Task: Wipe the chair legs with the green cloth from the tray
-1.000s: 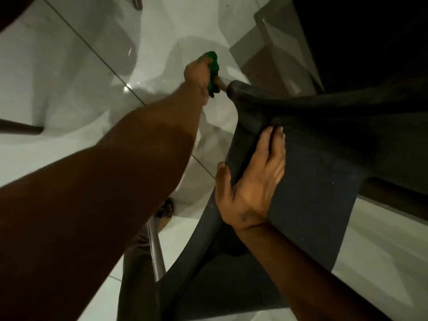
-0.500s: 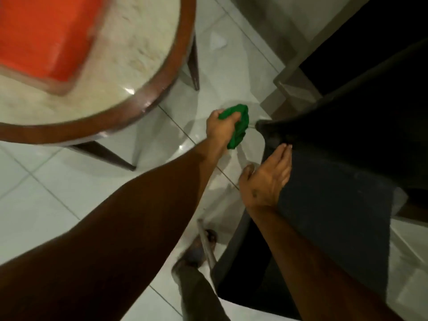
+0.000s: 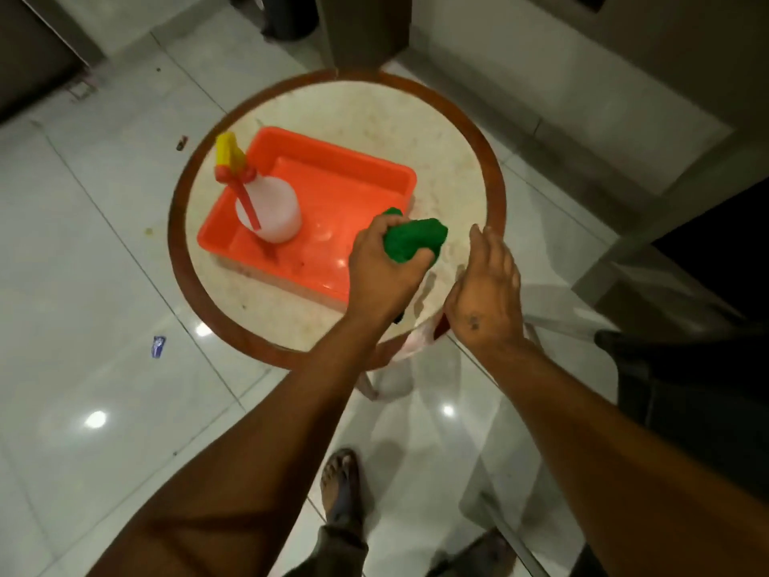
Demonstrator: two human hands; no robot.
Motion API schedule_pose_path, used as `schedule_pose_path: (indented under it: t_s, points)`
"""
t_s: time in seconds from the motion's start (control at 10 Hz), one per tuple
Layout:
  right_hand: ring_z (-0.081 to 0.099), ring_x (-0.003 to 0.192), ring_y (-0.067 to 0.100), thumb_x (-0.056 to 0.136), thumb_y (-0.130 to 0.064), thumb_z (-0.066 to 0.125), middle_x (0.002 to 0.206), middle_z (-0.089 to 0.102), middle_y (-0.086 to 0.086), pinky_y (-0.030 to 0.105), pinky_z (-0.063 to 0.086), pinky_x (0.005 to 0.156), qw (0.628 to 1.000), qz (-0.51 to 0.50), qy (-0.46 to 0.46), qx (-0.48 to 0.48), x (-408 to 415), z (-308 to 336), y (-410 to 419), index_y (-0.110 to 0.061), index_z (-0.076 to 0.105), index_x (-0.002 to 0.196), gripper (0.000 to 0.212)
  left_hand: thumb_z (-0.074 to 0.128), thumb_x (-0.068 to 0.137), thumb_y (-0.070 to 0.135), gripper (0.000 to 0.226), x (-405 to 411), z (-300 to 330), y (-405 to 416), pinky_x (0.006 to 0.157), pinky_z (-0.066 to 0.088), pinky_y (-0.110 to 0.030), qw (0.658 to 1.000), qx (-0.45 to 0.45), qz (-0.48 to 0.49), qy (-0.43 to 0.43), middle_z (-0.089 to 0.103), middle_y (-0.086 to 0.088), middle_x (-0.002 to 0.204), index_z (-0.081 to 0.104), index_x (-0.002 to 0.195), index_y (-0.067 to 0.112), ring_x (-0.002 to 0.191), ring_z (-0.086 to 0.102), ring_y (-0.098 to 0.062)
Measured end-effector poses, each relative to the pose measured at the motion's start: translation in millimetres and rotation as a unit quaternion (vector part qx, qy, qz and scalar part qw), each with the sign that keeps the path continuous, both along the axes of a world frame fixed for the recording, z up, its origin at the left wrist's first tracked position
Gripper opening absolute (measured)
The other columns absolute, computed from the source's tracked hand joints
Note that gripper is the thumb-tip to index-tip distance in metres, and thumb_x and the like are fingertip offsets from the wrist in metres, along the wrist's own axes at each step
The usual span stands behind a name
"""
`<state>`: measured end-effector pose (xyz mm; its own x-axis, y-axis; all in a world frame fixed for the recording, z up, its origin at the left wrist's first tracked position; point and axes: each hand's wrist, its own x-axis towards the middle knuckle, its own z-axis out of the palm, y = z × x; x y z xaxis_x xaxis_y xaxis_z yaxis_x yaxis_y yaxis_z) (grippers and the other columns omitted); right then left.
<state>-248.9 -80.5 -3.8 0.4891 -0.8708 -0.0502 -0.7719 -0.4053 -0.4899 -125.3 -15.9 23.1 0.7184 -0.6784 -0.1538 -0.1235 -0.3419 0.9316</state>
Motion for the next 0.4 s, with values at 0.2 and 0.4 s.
schedule_pose_path:
  t_s: [0.2, 0.4]
  points:
    - [0.023, 0.154, 0.035, 0.1, -0.024, 0.053, 0.165, 0.027, 0.02, 0.049, 0.017, 0.127, 0.995, 0.028, 0.084, -0.045, 53, -25, -4, -0.008, 0.024, 0.161, 0.069, 0.07, 0.085, 0.022, 0.055, 80, -39, -13, 0.09, 0.034, -0.022, 0.986, 0.087, -0.046, -0.136, 0.054, -0.02, 0.131, 0.053, 0.135, 0.008, 0.124, 0.05, -0.032]
    - [0.018, 0.155, 0.038, 0.094, -0.036, 0.061, 0.166, 0.023, 0.021, 0.053, 0.01, 0.128, 0.973, 0.088, 0.207, -0.057, 52, -33, -22, -0.008, 0.019, 0.161, 0.084, 0.041, 0.099, 0.05, 0.077, 94, -81, -20, 0.127, 0.007, -0.057, 0.902, 0.374, -0.106, -0.189, 0.002, -0.031, 0.169, 0.009, 0.162, 0.018, 0.158, 0.004, -0.048]
